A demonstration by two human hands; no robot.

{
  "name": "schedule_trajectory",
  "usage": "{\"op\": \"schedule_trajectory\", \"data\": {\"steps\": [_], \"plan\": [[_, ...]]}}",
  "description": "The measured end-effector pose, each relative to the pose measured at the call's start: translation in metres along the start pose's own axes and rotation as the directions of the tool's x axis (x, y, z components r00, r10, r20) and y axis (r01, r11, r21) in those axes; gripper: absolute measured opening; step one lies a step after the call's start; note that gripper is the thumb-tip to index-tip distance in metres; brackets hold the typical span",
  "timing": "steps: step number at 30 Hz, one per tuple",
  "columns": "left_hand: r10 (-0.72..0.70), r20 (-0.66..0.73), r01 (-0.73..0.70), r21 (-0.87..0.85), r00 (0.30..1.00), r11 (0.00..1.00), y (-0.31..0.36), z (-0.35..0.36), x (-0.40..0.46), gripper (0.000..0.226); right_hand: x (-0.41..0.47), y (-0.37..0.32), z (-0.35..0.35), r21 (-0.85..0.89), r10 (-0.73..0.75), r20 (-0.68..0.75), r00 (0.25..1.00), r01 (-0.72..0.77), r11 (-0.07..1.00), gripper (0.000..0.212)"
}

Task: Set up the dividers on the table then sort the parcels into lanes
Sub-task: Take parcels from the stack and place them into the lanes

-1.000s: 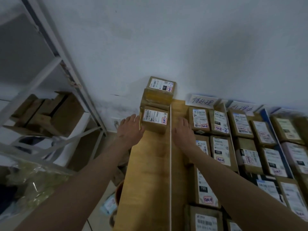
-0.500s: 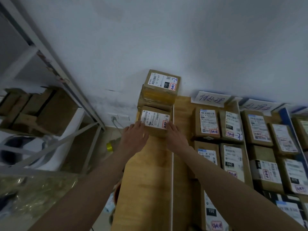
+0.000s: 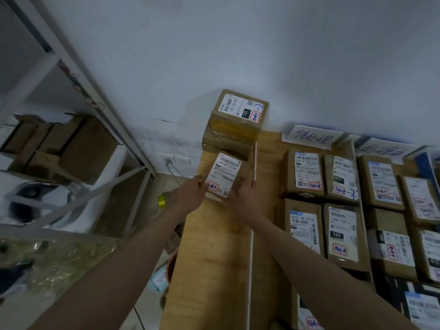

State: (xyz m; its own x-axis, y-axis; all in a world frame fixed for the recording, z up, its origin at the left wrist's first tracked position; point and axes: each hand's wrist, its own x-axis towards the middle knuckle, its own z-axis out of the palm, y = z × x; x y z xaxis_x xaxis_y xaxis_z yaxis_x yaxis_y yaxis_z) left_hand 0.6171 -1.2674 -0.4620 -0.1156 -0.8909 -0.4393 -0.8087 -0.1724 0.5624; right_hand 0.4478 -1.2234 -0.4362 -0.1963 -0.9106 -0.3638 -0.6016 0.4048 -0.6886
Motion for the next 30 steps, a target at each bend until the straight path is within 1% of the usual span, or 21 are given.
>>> {"op": "schedule_trajectory", "data": {"steps": [3,6,9,11,13,14,17,19,21,23,24,27,30], "plan": [[0.006,-0.015,-0.007,-0.048,1.000,0.999,-0.001,0.003,-0.003,0.042,0.007,0.000,0.007,0.077,0.140,-0.003,0.990,-0.140,0.987,0.050],[0.023,-0.038,-0.025,-0.032,0.999,0.999,-0.004,0.001,-0.005,0.032,0.013,0.001,0.011,0.144,0.188,0.044,0.981,-0.192,0.971,0.047],[-0.002,-0.060,-0.005,-0.113,0.998,0.994,-0.005,-0.004,-0.012,0.033,0.008,-0.004,0.009,0.197,0.162,0.075,0.984,-0.173,0.965,0.049],[-0.017,-0.089,0.001,-0.173,0.996,0.985,-0.001,-0.013,-0.018,0.029,0.000,-0.013,0.003,0.226,0.104,0.063,0.993,-0.116,0.967,0.055],[-0.001,-0.117,-0.023,-0.196,0.993,0.980,0.007,-0.023,-0.025,0.023,-0.007,-0.025,-0.007,0.257,0.035,0.035,0.999,-0.043,0.965,0.060],[0.020,-0.134,-0.046,-0.193,0.991,0.980,0.011,-0.029,-0.030,0.024,-0.012,-0.031,-0.013,0.289,0.018,0.030,0.999,-0.026,0.957,0.060],[0.105,-0.186,-0.131,-0.132,0.977,0.983,0.027,-0.045,-0.048,0.028,-0.028,-0.047,-0.033,0.377,0.026,0.020,0.999,-0.031,0.926,0.056],[0.162,-0.203,-0.193,-0.148,0.966,0.970,0.038,-0.054,-0.061,0.030,-0.039,-0.051,-0.048,0.373,0.038,-0.002,0.999,-0.034,0.927,0.051],[0.209,-0.204,-0.243,-0.159,0.956,0.957,0.047,-0.060,-0.074,0.032,-0.054,-0.053,-0.065,0.349,0.094,-0.006,0.996,-0.086,0.933,0.040],[0.263,-0.189,-0.288,-0.121,0.946,0.950,0.059,-0.063,-0.089,0.032,-0.069,-0.050,-0.081,0.319,0.159,-0.007,0.987,-0.148,0.936,0.030],[0.298,-0.184,-0.317,-0.090,0.937,0.944,0.066,-0.064,-0.096,0.032,-0.075,-0.048,-0.088,0.319,0.174,-0.012,0.985,-0.161,0.934,0.029],[0.396,-0.161,-0.400,0.008,0.904,0.916,0.084,-0.061,-0.120,0.030,-0.099,-0.040,-0.108,0.353,0.219,-0.052,0.974,-0.187,0.917,0.032],[0.465,-0.167,-0.437,0.178,0.870,0.882,0.096,-0.055,-0.140,0.032,-0.127,-0.032,-0.126,0.377,0.232,-0.097,0.968,-0.180,0.909,0.032]]}}
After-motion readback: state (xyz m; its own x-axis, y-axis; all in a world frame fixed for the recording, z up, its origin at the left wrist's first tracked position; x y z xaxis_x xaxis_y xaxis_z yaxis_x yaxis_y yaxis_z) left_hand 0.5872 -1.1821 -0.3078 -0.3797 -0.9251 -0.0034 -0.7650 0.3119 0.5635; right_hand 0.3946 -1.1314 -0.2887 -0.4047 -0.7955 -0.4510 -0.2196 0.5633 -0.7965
